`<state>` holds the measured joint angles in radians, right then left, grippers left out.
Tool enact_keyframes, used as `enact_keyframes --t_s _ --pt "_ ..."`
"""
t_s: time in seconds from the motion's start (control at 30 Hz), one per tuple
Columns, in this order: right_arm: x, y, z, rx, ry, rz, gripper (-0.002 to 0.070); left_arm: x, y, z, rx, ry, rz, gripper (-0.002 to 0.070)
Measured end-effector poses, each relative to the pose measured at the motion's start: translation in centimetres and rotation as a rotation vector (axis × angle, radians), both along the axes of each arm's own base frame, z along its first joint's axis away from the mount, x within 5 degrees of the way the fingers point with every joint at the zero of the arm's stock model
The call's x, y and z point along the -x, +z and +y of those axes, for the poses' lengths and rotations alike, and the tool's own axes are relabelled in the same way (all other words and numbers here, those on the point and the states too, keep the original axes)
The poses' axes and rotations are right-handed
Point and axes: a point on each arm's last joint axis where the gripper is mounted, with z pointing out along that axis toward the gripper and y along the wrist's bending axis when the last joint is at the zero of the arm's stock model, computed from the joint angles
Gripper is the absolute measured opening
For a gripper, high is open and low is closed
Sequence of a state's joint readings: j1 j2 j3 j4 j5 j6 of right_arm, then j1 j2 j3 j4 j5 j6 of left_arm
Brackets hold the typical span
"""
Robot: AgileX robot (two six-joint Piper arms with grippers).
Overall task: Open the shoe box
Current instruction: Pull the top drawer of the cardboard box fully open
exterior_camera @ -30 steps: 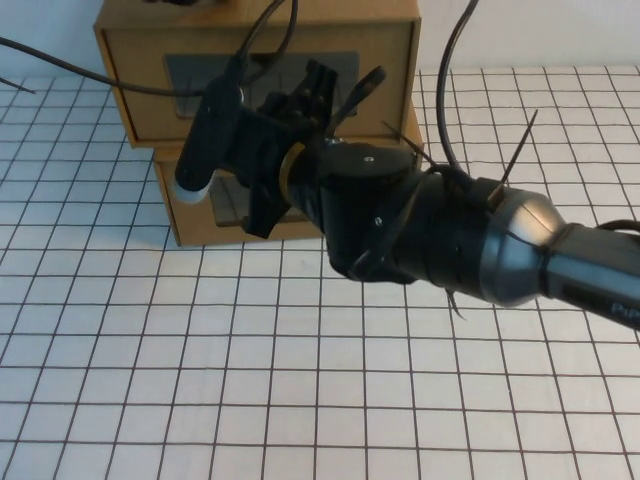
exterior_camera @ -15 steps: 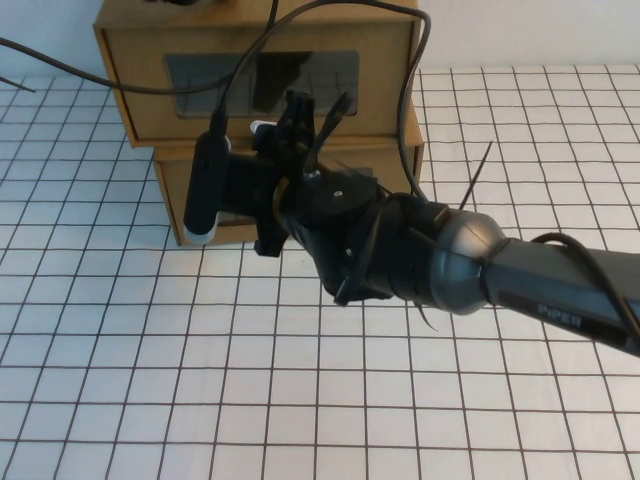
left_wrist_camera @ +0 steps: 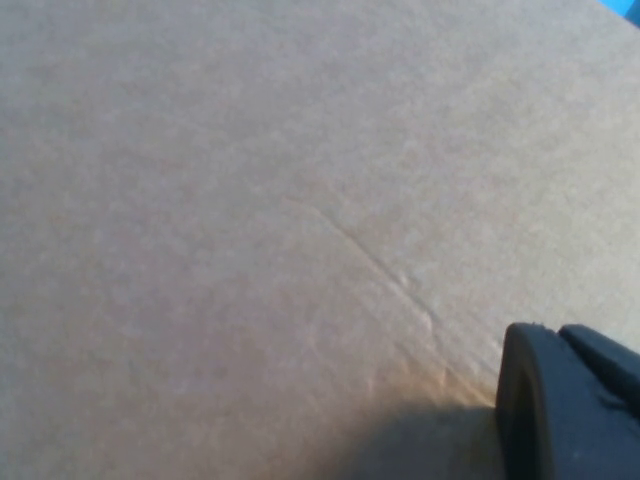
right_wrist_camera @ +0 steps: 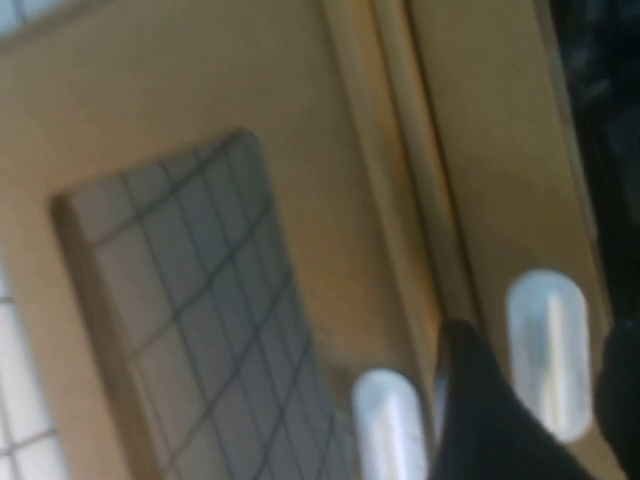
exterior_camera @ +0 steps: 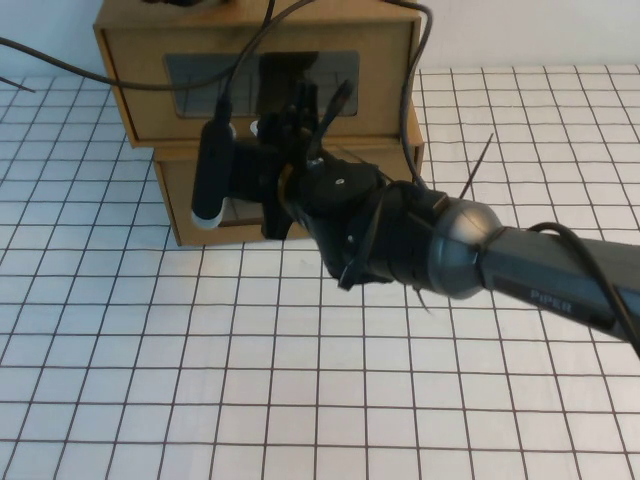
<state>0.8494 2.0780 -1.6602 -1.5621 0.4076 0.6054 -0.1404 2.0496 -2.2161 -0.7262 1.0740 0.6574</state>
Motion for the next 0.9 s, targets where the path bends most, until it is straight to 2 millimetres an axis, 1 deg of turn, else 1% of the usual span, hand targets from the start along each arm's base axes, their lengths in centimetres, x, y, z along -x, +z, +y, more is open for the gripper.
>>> enact_keyframes --t_s 0.1,0.23,0.37,0.67,0.9 --pt "-0.7 0.1 -0.7 -0.003 -0.012 -0.001 0.0235 0.0 0.0 0.0 0.002 -0.002 0.002 -0.0002" --pt "-1.1 -0.1 -0.9 -0.001 -0.011 0.002 0.0230 0.0 0.0 0.0 0.003 -0.002 0.002 -0.0002" --pt "-1.2 -0.3 -0.6 -0.005 0.010 0.006 0.0229 0.0 0.0 0.0 0.004 -0.002 0.002 -0.0002" --pt "-1.5 -0.6 -0.7 0.008 0.014 0.002 0.0228 0.0 0.0 0.0 0.003 -0.003 0.002 -0.0002" --pt "-1.0 -0.3 -0.6 -0.022 -0.039 0.021 0.0190 0.0 0.0 0.0 0.004 -0.005 0.004 -0.0002"
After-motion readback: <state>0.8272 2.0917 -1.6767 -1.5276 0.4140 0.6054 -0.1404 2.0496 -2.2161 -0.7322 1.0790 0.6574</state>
